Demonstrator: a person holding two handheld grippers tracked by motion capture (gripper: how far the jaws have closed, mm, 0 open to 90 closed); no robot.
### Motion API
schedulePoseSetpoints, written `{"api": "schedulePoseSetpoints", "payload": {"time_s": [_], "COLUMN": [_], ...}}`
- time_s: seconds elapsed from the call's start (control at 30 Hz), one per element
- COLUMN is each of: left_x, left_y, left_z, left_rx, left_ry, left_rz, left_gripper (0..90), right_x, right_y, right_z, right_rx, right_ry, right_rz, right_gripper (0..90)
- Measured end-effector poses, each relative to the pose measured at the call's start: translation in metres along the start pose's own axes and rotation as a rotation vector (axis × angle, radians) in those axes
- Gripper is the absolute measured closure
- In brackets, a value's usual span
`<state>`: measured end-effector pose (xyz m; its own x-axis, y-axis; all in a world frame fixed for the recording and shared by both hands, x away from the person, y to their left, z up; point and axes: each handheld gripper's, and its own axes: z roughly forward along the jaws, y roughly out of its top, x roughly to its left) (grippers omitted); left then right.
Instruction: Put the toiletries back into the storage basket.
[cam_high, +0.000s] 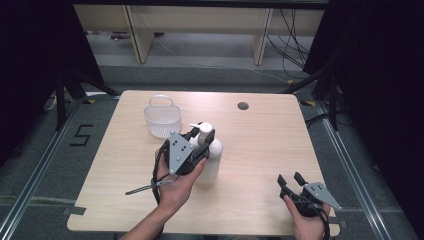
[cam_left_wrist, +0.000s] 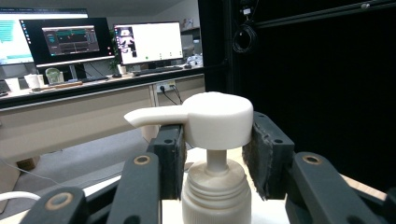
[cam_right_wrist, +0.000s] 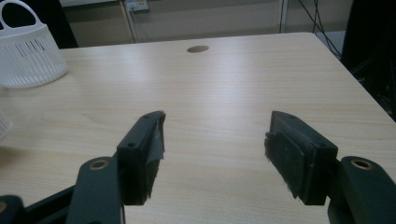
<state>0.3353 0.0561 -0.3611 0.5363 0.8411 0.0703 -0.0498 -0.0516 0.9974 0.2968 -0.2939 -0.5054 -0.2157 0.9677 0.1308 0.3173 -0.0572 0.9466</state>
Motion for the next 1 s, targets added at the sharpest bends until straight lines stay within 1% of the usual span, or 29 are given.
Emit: {"api": "schedulePoseSetpoints", "payload": {"time_s": [0.03,0.07,0.1,0.13,0.17,0.2,0.23,0.27,0.3,0.33,0.37,0.4,0.43,0.5,0.53,0.57,0.6,0.63,0.67,0.7,0.73,0.77,0.8,0.83,0.87,0.9,0.93,0.97,1.0], "left_x": [0.001,0.002,0.004,0.005,0.006,0.008,0.009,0.011,0.012,0.013,0.014,0.016,0.018,0.021,0.022,0.023,0.024,0.026,0.027,0.028,0.030,0.031,0.033,0.034,0.034,0.036,0.037,0.038,0.040], "left_y": [0.000,0.001,0.001,0.001,0.001,0.001,0.001,0.000,0.000,0.000,0.000,0.000,0.000,0.000,0.001,0.001,0.001,0.001,0.002,0.002,0.002,0.002,0.003,0.003,0.003,0.003,0.003,0.003,0.004], "left_z": [0.000,-0.001,-0.001,-0.001,-0.001,-0.002,-0.002,-0.002,-0.003,-0.003,-0.004,-0.004,-0.005,-0.005,-0.005,-0.006,-0.006,-0.006,-0.007,-0.007,-0.008,-0.008,-0.008,-0.008,-0.009,-0.009,-0.011,-0.010,-0.010], "left_rx": [0.000,-0.001,0.001,-0.001,-0.002,-0.001,-0.001,0.000,0.000,0.001,0.001,-0.001,0.000,-0.002,0.000,0.000,-0.001,-0.004,-0.005,-0.007,-0.008,-0.008,-0.009,-0.014,-0.012,-0.018,-0.013,-0.017,-0.020], "left_ry": [0.001,0.003,0.003,0.006,0.007,0.009,0.011,0.012,0.013,0.016,0.018,0.021,0.023,0.028,0.030,0.031,0.034,0.037,0.043,0.044,0.048,0.050,0.053,0.052,0.057,0.059,0.076,0.064,0.066], "left_rz": [0.000,0.000,0.001,0.001,-0.002,-0.001,-0.002,0.000,-0.001,-0.001,-0.001,-0.002,-0.001,0.000,-0.001,0.000,-0.001,-0.005,-0.007,-0.009,-0.011,-0.011,-0.012,-0.003,-0.011,-0.004,-0.004,-0.005,-0.005], "left_gripper": [59.3,59.3,59.3,59.3,59.3,59.3,59.3,59.3,59.3,59.3,59.3,59.3,59.3,59.3,59.3,59.3,59.3,59.3,59.3,59.3,59.3,59.3,59.3,59.3,59.3,59.3,59.3,59.3,59.3], "right_x": [0.000,0.000,0.000,-0.002,-0.002,-0.001,-0.002,-0.003,-0.003,-0.001,-0.001,-0.001,-0.001,-0.001,0.000,0.000,0.000,0.000,0.001,0.000,0.000,0.000,0.002,-0.001,-0.001,-0.001,-0.001,-0.001,-0.002], "right_y": [0.000,0.000,0.000,0.000,0.000,0.000,0.000,0.000,0.000,-0.001,-0.001,-0.001,-0.001,-0.002,-0.001,-0.001,-0.001,-0.002,-0.001,-0.001,-0.002,-0.002,-0.001,-0.001,-0.001,-0.001,-0.002,-0.002,-0.002], "right_z": [-0.001,-0.001,-0.001,-0.001,0.000,-0.001,-0.001,-0.001,0.000,0.001,0.001,0.002,0.002,0.002,0.002,0.002,0.000,0.002,0.000,0.001,0.001,0.001,-0.001,-0.001,-0.001,-0.001,0.000,0.001,0.001], "right_rx": [0.010,0.012,0.011,0.000,-0.003,0.006,0.000,0.002,0.002,-0.006,-0.006,-0.006,-0.007,-0.009,-0.001,-0.001,0.021,0.012,0.021,0.015,0.011,0.007,0.025,0.018,0.017,0.016,-0.001,-0.006,-0.007], "right_ry": [-0.001,-0.022,-0.016,-0.002,0.012,-0.012,-0.009,-0.029,-0.030,-0.005,-0.005,-0.014,-0.007,-0.009,-0.022,-0.022,-0.029,-0.021,-0.026,-0.031,-0.022,-0.018,-0.031,-0.034,-0.034,-0.033,-0.033,-0.032,-0.032], "right_rz": [0.011,0.008,0.015,0.006,0.010,0.006,-0.003,-0.019,-0.022,0.015,0.015,0.012,0.007,0.003,0.011,0.011,0.006,0.003,0.019,0.004,-0.003,0.000,0.028,-0.011,-0.012,-0.012,-0.009,-0.007,-0.008], "right_gripper": [37.0,37.0,37.0,37.0,37.0,37.0,36.9,36.9,36.9,36.9,36.9,36.9,36.9,36.9,36.8,36.8,36.8,36.8,36.8,36.7,36.7,36.7,36.6,36.6,36.6,36.6,36.6,36.6,36.6]}}
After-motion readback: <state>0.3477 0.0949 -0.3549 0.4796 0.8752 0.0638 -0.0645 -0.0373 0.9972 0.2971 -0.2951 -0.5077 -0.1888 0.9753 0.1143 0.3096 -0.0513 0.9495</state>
